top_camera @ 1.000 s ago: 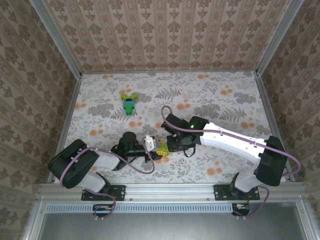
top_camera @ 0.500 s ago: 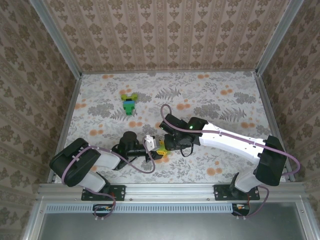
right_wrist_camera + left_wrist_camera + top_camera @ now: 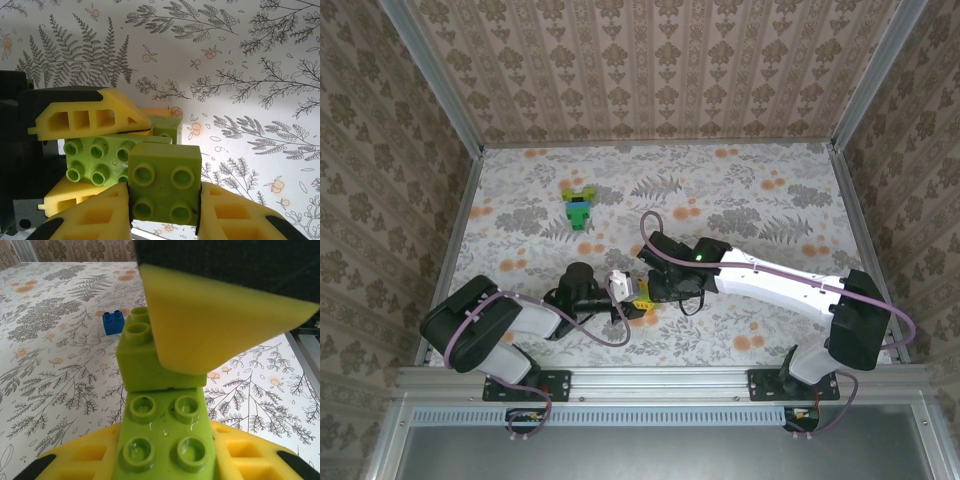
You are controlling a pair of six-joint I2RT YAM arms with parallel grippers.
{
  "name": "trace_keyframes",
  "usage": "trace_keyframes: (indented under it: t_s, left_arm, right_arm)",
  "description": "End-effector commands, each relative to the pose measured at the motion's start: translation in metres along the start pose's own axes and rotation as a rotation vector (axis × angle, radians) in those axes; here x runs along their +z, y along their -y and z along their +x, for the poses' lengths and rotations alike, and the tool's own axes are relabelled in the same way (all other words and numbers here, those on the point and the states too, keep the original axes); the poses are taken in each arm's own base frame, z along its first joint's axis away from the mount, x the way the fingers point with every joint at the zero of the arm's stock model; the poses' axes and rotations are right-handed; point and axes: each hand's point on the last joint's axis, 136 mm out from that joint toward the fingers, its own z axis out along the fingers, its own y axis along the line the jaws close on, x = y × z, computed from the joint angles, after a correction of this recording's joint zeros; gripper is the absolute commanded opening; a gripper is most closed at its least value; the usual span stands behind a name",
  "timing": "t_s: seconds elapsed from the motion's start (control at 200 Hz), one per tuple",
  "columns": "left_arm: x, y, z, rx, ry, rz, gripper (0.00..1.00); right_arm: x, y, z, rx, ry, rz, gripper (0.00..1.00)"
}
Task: Assemble a carrot with lego
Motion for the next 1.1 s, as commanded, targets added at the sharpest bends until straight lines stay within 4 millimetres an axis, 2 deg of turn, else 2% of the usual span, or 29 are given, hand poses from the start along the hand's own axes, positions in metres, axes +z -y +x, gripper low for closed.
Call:
trace_keyframes:
  t_s: [0.0,0.525,0.76,1.095]
  left_arm:
    - [0.001,0.002,0.021,-0.029,-0.069,0.006,0.29]
    - [0.001,0.001,0.023,-0.034,-0.075,0.001,0.28]
    - [0.003,0.0,0.024,-0.037,-0.08,0.001,0.28]
    - [0.003,-0.002,0.024,-0.041,-0.085,-0.003,0.27]
  right_arm:
    - [0.013,0.014,0.009,0.009,-0.023,0.077,0.26]
    - [0.032,0.023,0.028,-0.025,-0.09,0.15,0.27]
    - [0.021,0.016,0.017,-0.052,-0.065,0.143,0.29]
    - [0.001,-0.004,0.0,-0.094,-0.011,0.074,0.6]
